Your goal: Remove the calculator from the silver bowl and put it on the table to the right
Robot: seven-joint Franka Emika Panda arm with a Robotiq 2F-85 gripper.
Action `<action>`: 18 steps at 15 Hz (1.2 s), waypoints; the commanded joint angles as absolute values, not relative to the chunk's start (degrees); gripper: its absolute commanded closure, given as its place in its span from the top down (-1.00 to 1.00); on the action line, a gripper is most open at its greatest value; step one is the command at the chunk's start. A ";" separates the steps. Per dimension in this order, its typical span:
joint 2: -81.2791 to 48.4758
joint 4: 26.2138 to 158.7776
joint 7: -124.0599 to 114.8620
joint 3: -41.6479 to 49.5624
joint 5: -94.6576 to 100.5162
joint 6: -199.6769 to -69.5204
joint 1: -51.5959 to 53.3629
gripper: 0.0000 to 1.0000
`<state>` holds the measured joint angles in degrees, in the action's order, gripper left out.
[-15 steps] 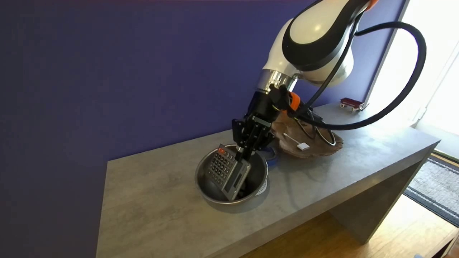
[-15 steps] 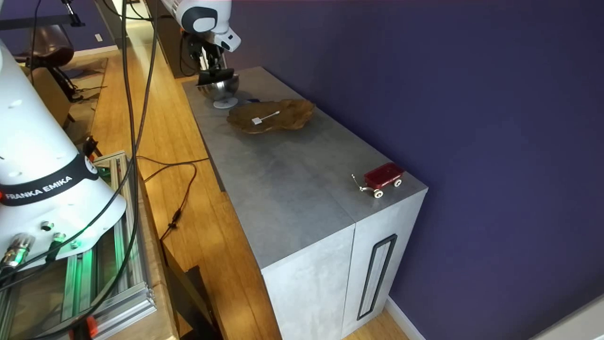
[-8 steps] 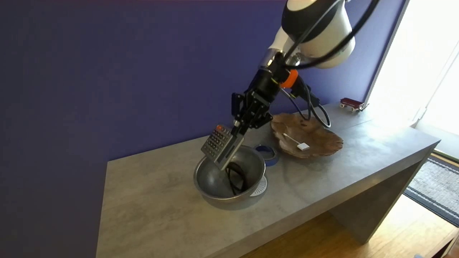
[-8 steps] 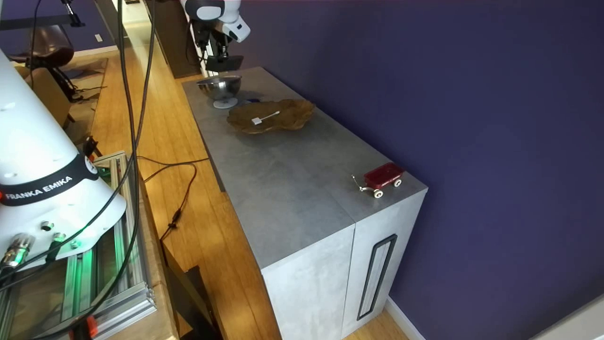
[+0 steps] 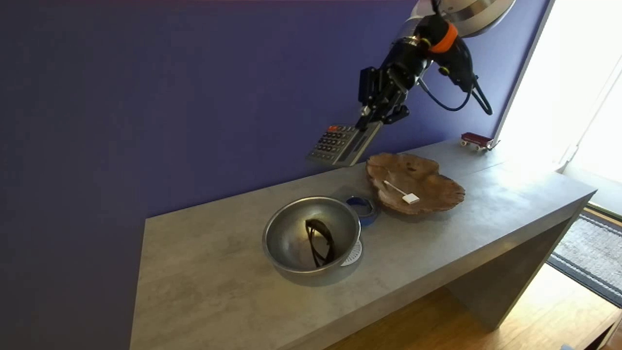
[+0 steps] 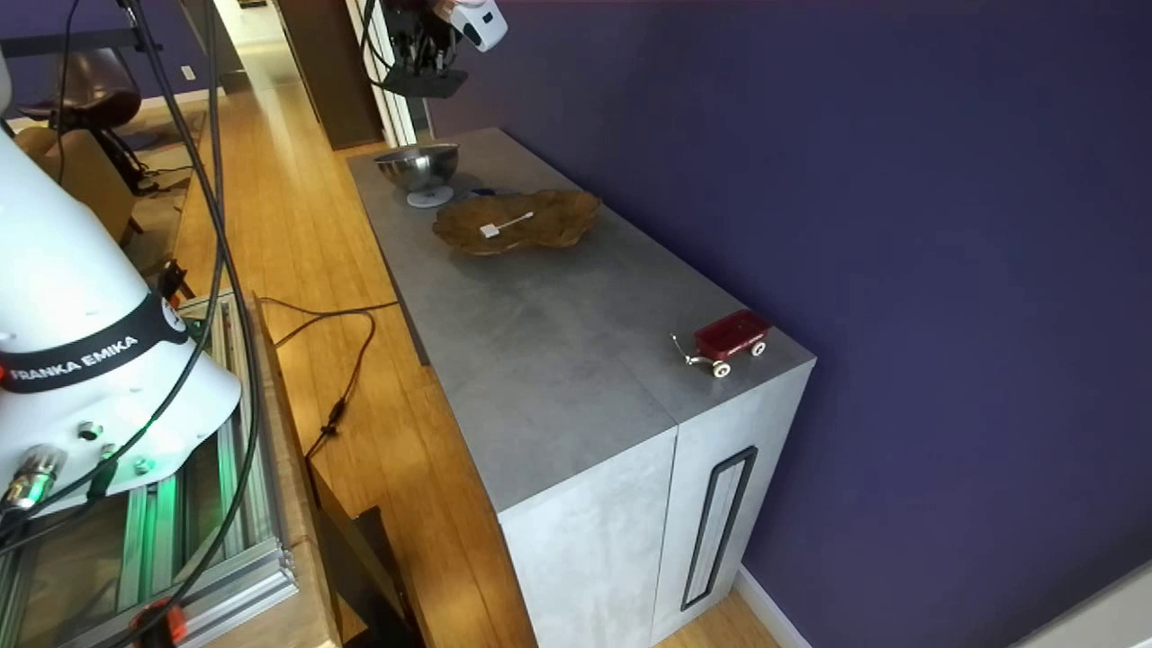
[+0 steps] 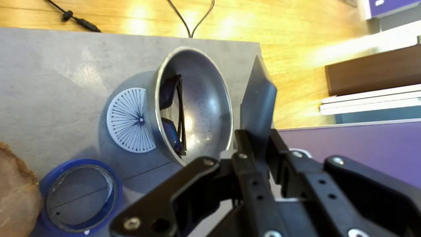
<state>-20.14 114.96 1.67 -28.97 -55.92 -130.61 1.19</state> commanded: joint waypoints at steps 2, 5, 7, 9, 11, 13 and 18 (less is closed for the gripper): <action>-7.99 129.07 20.16 -20.45 -71.39 -120.64 -0.85 -0.91; -12.55 123.94 15.91 -16.48 -66.67 -121.98 4.11 -0.65; -12.98 123.41 15.68 -16.16 -66.62 -122.11 5.22 -0.65; -13.59 122.92 15.26 -15.91 -66.60 -122.71 5.85 -0.91; -13.72 123.92 15.51 -12.69 -66.74 -123.02 4.37 -0.91; -13.99 124.69 17.90 -9.03 -66.19 -118.23 1.72 -0.91; -15.29 126.03 27.28 0.78 -60.92 -98.58 -7.42 -0.91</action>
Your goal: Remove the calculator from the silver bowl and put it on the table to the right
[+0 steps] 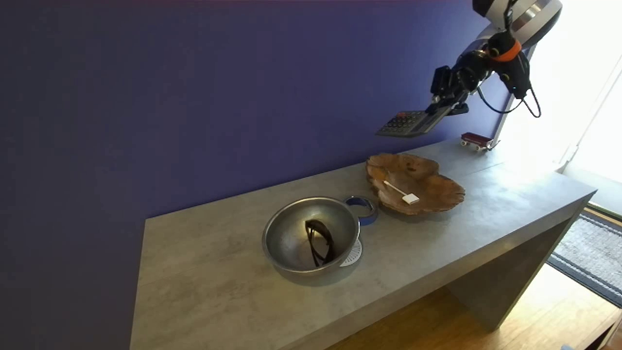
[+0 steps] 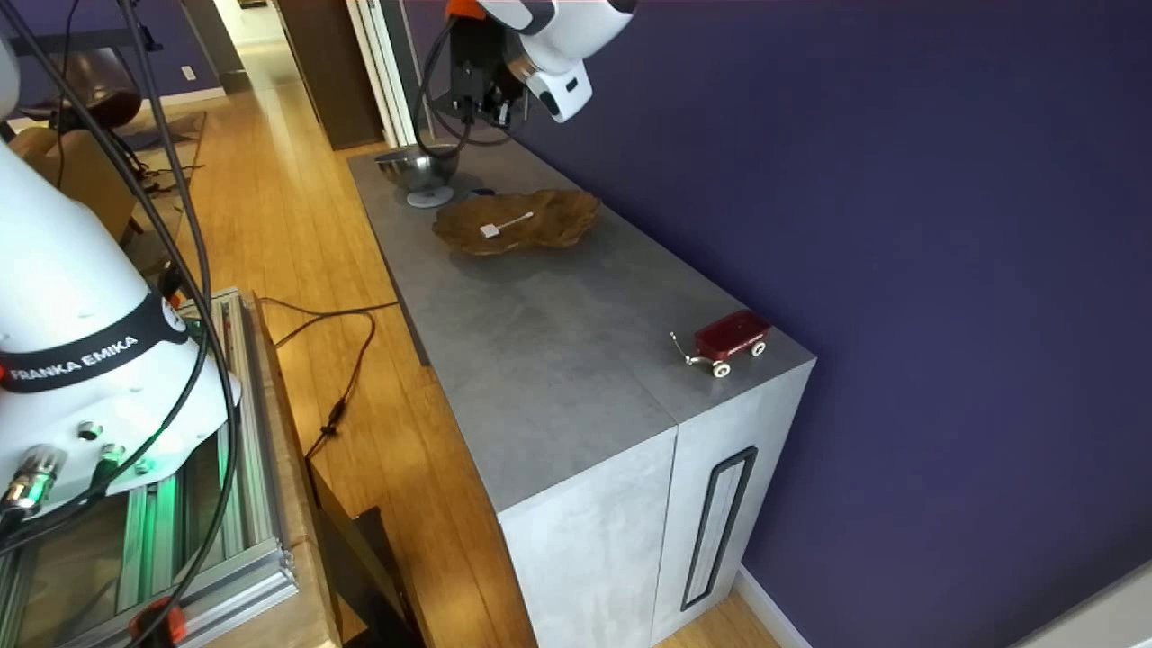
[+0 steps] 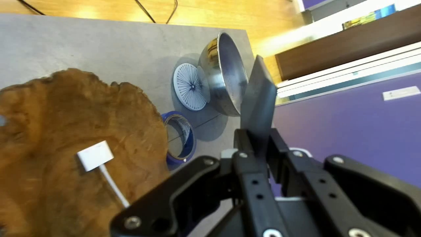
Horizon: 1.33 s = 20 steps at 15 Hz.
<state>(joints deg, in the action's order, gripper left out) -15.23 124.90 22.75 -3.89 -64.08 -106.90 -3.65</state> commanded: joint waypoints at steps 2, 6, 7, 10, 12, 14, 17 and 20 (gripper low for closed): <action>-16.59 126.33 32.69 4.68 -58.53 -92.90 -11.23 -0.91; -18.02 126.02 34.87 7.99 -57.79 -91.69 -13.25 -0.65; -18.46 126.03 35.96 8.83 -57.73 -90.97 -14.22 -0.65; -18.52 126.26 37.40 9.14 -57.75 -91.26 -14.44 -0.91; -20.09 124.69 40.14 9.71 -56.34 -89.82 -15.45 -0.91; -21.30 123.84 43.71 10.75 -55.11 -88.45 -16.80 -0.91; -22.02 124.12 48.40 12.66 -55.84 -89.58 -18.83 -0.91; -22.85 124.51 47.56 14.87 -60.21 -95.58 -20.27 -0.91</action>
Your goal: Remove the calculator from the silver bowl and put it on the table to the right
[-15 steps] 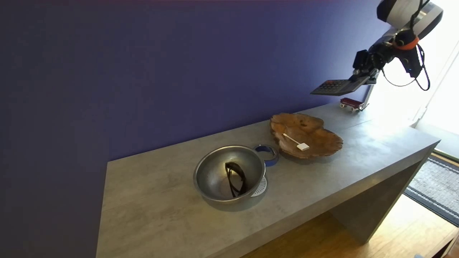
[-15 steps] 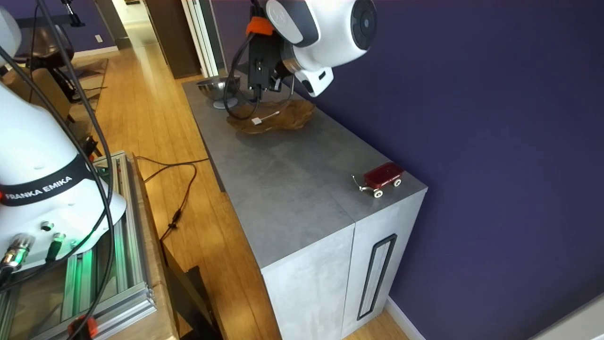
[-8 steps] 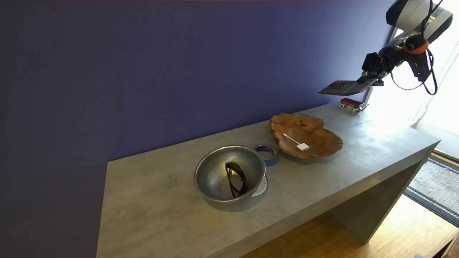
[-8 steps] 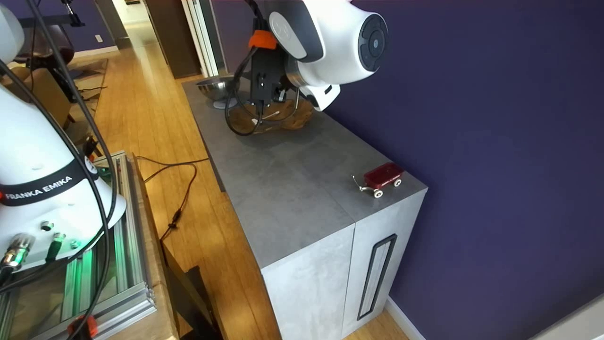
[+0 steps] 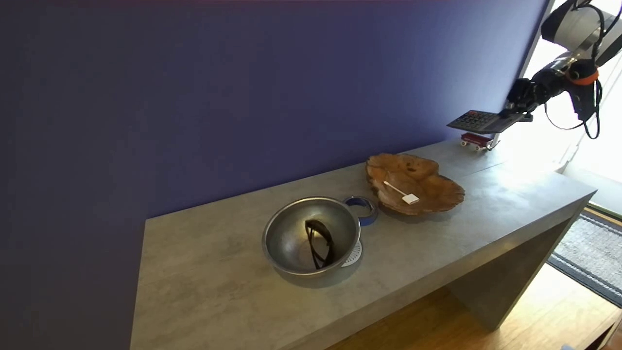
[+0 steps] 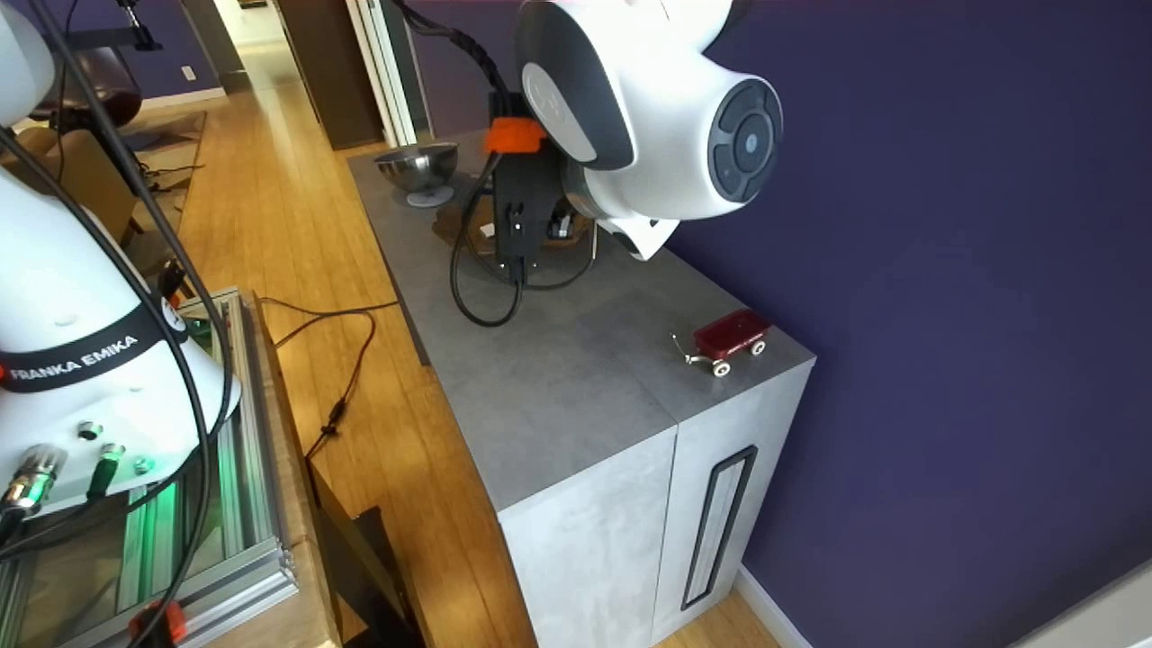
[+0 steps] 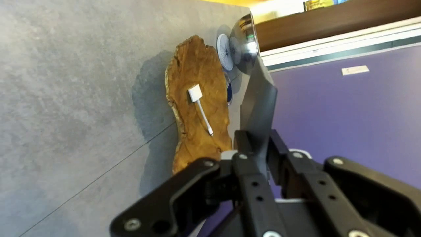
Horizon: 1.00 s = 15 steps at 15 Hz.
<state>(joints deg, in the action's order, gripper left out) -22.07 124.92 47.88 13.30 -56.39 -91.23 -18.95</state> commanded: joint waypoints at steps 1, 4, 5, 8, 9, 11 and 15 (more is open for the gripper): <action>-22.51 124.73 47.97 14.01 -57.30 -92.53 -19.70 -0.65; -22.99 124.72 47.95 15.01 -58.68 -95.11 -20.65 -0.65; -23.70 124.18 48.20 14.56 -59.71 -95.14 -20.55 -0.91; -26.91 121.81 47.98 14.53 -62.83 -97.17 -21.25 -0.91; -28.02 121.01 47.94 14.60 -63.52 -97.88 -21.44 -0.91; -29.68 120.02 48.54 14.37 -65.75 -99.03 -21.91 -0.91; -33.51 118.11 50.14 14.13 -71.18 -103.49 -22.37 -0.91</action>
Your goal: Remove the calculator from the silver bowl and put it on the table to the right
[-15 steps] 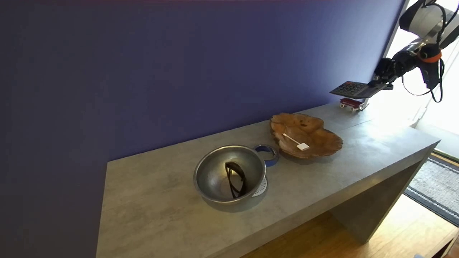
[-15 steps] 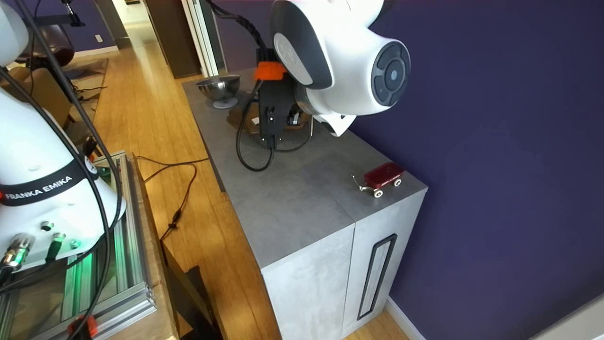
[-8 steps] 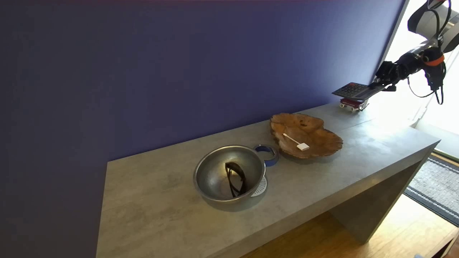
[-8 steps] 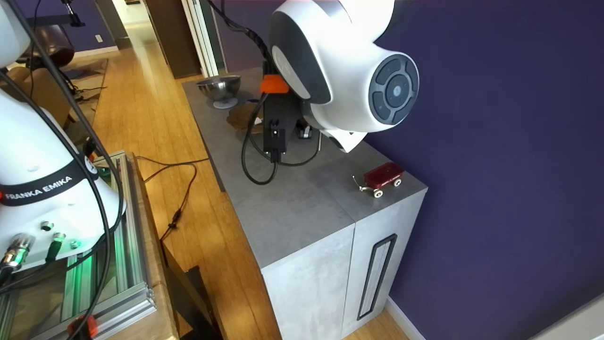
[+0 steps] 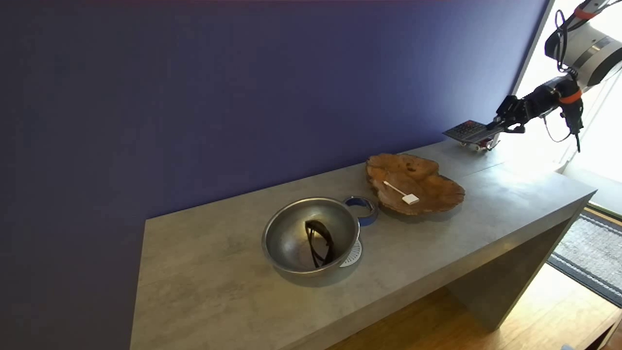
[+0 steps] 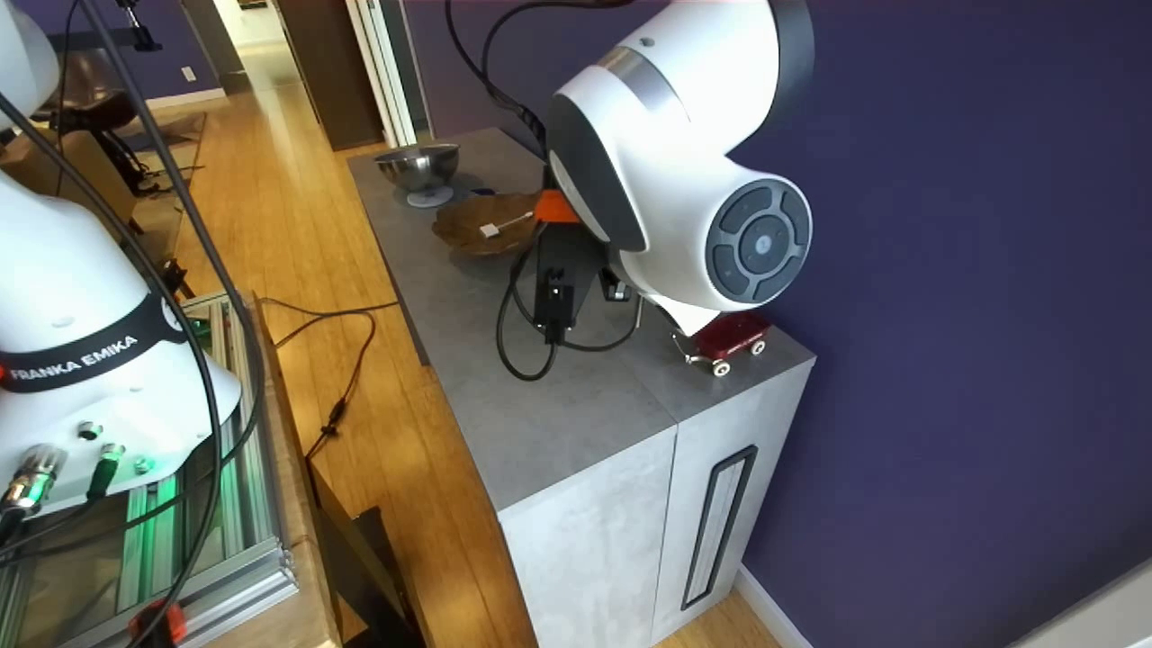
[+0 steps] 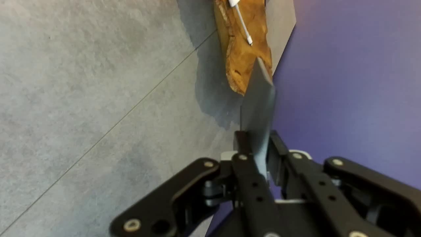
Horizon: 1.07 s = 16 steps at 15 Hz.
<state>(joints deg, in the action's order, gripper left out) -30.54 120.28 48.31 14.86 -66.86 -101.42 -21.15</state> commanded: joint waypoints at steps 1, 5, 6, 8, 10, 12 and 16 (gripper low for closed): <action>-34.50 117.56 50.42 14.11 -72.48 -104.53 -22.43 -0.91; -37.67 116.28 52.13 13.94 -75.40 -107.57 -22.02 -0.91; -38.37 116.13 52.66 13.75 -76.29 -108.46 -21.79 -0.91; -39.53 115.99 53.18 13.32 -77.95 -110.60 -21.19 -0.91; -40.63 115.58 53.40 12.81 -79.64 -112.28 -20.75 -0.91; -41.25 115.37 53.52 12.52 -80.81 -113.81 -20.21 -0.91; -41.47 114.82 53.40 12.76 -80.97 -116.19 -19.32 -0.15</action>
